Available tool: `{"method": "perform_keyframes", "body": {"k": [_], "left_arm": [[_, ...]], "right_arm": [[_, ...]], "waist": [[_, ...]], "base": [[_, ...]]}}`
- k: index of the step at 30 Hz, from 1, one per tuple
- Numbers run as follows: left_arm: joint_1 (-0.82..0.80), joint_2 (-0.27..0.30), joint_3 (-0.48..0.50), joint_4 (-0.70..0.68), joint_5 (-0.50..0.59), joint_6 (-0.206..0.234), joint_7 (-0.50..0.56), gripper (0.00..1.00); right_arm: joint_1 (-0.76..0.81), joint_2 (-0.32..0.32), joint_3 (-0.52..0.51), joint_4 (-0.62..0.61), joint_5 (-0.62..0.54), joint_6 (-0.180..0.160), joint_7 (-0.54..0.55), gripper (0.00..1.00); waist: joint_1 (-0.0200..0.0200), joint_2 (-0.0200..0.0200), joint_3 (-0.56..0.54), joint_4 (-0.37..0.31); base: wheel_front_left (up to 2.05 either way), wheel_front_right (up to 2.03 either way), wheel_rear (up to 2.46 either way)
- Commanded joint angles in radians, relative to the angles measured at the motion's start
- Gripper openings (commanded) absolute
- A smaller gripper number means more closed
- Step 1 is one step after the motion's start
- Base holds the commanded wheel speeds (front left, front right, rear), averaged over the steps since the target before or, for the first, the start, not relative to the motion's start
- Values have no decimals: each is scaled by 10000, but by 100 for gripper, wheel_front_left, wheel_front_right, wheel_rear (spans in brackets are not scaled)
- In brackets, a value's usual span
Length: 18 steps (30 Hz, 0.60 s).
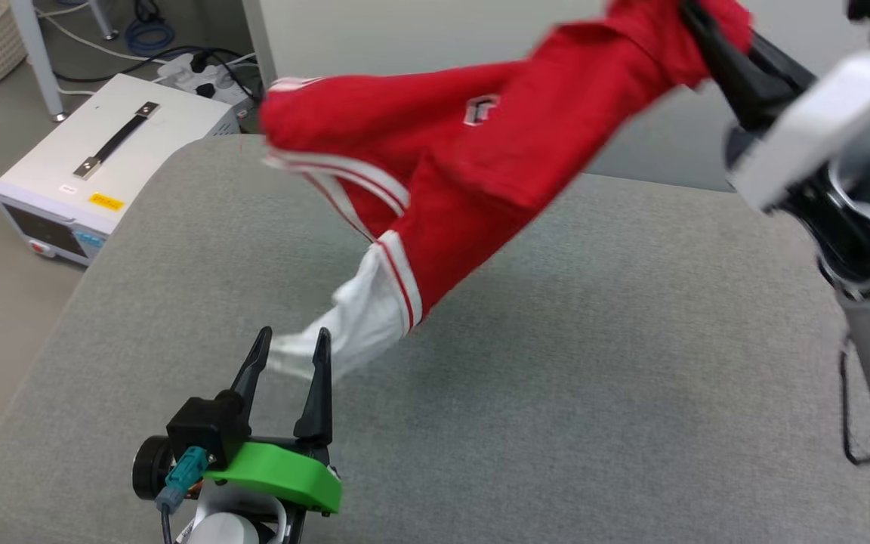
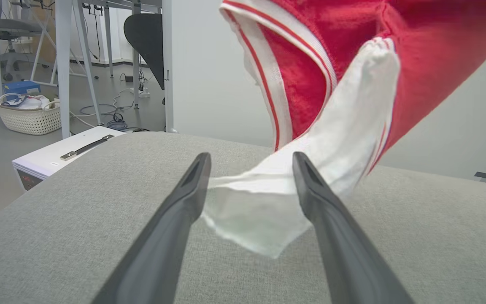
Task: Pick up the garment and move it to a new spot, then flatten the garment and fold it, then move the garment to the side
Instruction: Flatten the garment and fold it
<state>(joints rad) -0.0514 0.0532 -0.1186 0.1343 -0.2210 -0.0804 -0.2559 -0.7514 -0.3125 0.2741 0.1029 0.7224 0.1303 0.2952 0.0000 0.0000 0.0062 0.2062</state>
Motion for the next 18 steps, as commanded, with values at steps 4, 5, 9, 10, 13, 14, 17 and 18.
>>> {"method": "perform_keyframes", "body": {"k": [4,5,9,10,13,14,17,18], "left_arm": [[97,-29,0,23,117,-3,-59,100],[79,-29,-5,42,120,-10,-59,100],[0,-30,-20,136,128,-37,-59,100],[-14,-30,-21,161,134,-46,-59,100],[-41,-30,-12,218,148,-63,-59,100],[-52,-30,13,226,152,-63,-59,100],[-113,-30,50,271,137,-60,-59,100],[-119,-30,56,278,130,-52,-59,100]], "right_arm": [[2135,-475,-1213,990,-190,4,123,0],[2538,-519,-1423,1232,-321,4,90,0],[4057,-328,-2368,2264,-717,4,-140,0],[4366,-218,-2587,2476,-791,4,-200,0],[4953,81,-3162,2881,-1015,4,-379,0],[5123,231,-3353,2970,-1057,4,-394,0],[5627,725,-4057,3076,-1298,4,-344,0],[5743,824,-4178,3058,-1419,4,-303,0]], "waist": [[0,0,250,-441],[0,0,289,-477],[0,0,461,-611],[0,0,504,-651],[0,0,571,-730],[0,0,606,-769],[0,0,643,-859],[0,0,640,-881]], "base": [[0,0,0],[0,0,0],[0,0,0],[0,0,0],[0,0,0],[0,0,0],[0,0,0],[0,0,0]]}}
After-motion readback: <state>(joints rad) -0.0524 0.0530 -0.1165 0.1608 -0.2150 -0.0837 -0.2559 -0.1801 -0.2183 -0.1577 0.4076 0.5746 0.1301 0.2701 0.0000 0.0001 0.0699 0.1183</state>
